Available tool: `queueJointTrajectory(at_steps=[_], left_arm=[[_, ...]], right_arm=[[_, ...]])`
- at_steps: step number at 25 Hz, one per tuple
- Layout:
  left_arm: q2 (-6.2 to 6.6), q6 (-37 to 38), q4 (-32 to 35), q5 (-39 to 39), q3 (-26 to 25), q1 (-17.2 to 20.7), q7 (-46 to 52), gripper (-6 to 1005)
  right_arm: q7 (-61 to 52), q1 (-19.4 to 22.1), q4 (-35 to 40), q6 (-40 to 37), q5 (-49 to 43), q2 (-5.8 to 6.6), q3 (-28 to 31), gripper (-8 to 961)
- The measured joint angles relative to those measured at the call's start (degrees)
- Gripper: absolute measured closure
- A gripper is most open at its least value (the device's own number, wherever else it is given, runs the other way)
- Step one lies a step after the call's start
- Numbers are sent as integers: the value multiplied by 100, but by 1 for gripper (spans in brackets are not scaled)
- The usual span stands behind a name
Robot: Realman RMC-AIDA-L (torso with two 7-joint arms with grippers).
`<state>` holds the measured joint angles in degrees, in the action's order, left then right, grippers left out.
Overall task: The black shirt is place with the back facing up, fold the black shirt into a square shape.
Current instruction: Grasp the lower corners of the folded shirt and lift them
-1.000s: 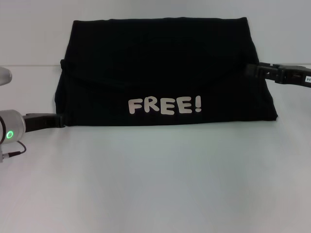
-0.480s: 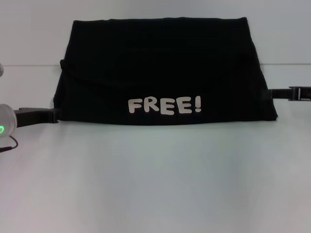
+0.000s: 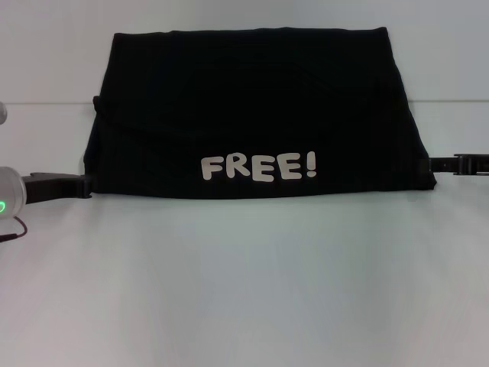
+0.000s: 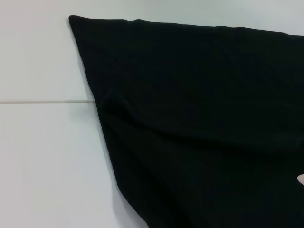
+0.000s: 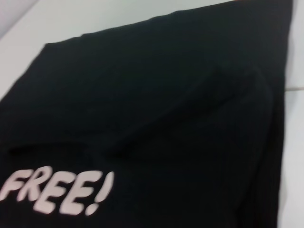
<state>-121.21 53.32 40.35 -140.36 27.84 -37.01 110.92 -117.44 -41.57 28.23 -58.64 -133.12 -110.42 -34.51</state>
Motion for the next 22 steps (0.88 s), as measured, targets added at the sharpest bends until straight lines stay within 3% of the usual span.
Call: queueJointTrajectory(at_steps=[9, 22], left_arm=[[10, -53, -15, -1, 3, -15, 0, 999], [9, -88, -28, -4, 2, -26, -26, 999]], right_arm=[[11, -208, -364, 1025, -3, -223, -624, 277], [88, -207, -420, 1131, 22, -321, -683, 316]])
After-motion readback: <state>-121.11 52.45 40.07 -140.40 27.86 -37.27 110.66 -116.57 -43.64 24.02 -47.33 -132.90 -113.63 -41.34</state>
